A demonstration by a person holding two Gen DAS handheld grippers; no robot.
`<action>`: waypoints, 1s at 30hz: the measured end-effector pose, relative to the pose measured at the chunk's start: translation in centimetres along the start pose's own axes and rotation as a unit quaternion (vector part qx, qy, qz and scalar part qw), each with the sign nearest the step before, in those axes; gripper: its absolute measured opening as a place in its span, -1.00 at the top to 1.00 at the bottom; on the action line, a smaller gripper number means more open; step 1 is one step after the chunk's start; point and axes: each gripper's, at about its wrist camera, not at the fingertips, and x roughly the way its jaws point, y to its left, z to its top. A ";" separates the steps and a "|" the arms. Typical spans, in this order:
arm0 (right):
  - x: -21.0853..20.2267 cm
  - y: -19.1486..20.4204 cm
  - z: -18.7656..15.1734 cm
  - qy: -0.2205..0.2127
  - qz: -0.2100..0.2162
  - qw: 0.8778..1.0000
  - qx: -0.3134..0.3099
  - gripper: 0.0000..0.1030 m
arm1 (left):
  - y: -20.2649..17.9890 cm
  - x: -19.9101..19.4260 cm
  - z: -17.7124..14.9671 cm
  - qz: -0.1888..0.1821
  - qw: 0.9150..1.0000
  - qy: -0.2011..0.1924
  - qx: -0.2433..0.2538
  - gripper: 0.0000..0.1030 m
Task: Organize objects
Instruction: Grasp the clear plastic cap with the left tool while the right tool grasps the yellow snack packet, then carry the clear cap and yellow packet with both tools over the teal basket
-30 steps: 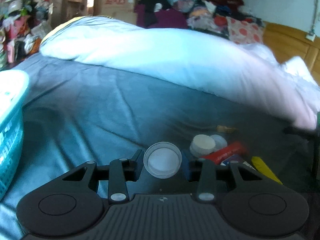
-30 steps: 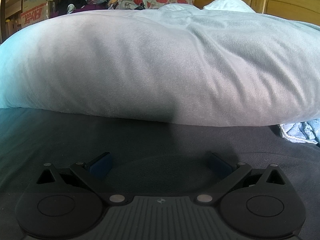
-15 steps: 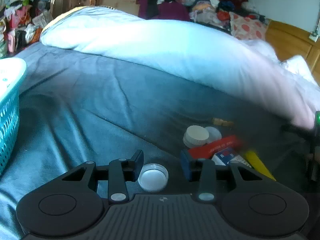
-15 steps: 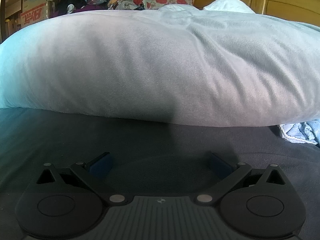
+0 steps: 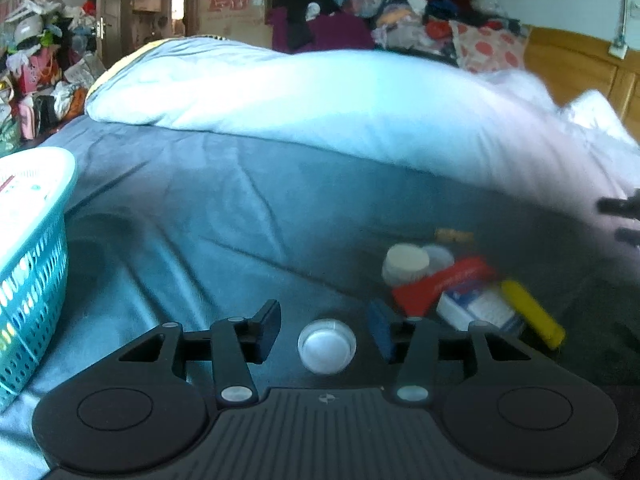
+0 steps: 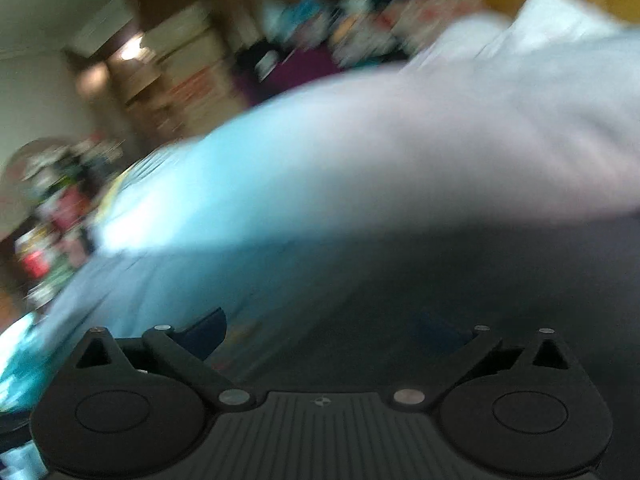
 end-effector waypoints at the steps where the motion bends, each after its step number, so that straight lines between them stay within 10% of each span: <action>1: 0.3 1.0 -0.9 0.024 0.013 1.000 -0.006 -0.94 | 0.0 0.1 -0.3 -0.003 1.000 0.002 0.004 -0.03; 16: 6.3 7.5 -5.8 0.152 0.053 0.984 -0.074 -0.82 | -0.8 4.8 -2.8 0.015 0.999 0.023 0.031 -0.16; 21: 5.1 7.2 -6.1 0.151 0.064 0.982 -0.090 -0.05 | -1.7 4.8 -2.8 0.015 0.999 0.018 0.045 -0.14; 30: 1.7 7.4 -5.2 0.112 0.063 0.984 -0.124 0.00 | -1.3 4.6 -2.9 0.026 0.999 0.021 0.024 0.22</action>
